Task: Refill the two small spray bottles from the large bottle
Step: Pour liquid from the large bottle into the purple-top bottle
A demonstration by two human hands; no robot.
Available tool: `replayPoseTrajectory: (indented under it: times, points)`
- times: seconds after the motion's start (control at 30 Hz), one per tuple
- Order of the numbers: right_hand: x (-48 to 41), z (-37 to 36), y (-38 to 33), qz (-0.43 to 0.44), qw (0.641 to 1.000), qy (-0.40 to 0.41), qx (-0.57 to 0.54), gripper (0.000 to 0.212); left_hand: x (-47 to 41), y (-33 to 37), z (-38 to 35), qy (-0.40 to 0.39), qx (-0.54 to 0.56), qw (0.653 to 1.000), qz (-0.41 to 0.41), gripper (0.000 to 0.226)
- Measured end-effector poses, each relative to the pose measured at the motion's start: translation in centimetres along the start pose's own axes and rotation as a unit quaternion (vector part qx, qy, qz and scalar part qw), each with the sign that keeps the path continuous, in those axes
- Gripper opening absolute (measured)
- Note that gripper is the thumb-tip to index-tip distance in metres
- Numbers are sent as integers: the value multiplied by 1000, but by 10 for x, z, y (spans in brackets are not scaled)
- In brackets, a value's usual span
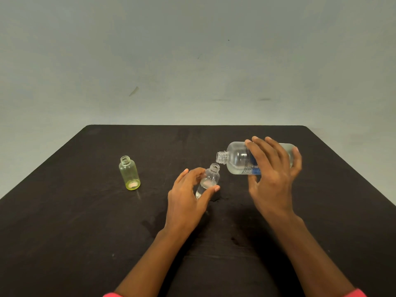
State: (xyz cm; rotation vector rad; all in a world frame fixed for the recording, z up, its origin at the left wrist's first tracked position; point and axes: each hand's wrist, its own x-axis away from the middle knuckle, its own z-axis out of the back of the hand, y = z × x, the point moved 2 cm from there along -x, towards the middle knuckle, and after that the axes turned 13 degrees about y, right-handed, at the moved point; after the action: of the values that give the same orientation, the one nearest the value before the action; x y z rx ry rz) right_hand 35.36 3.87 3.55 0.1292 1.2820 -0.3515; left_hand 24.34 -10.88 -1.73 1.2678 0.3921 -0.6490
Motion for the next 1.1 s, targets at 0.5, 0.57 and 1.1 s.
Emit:
replayPoseTrajectory:
  times: [0.5, 0.57, 1.1]
  points:
    - [1, -1, 0, -3, 1000, -8, -6, 89, -1, 1, 0, 4, 6, 1000, -2, 43]
    - [1, 0, -1, -2, 1000, -10, -7, 89, -1, 1, 1, 4, 8, 1000, -5, 42]
    - [1, 0, -3, 2, 1000, -15, -9, 87, -1, 3, 1, 8, 17, 1000, 3, 42]
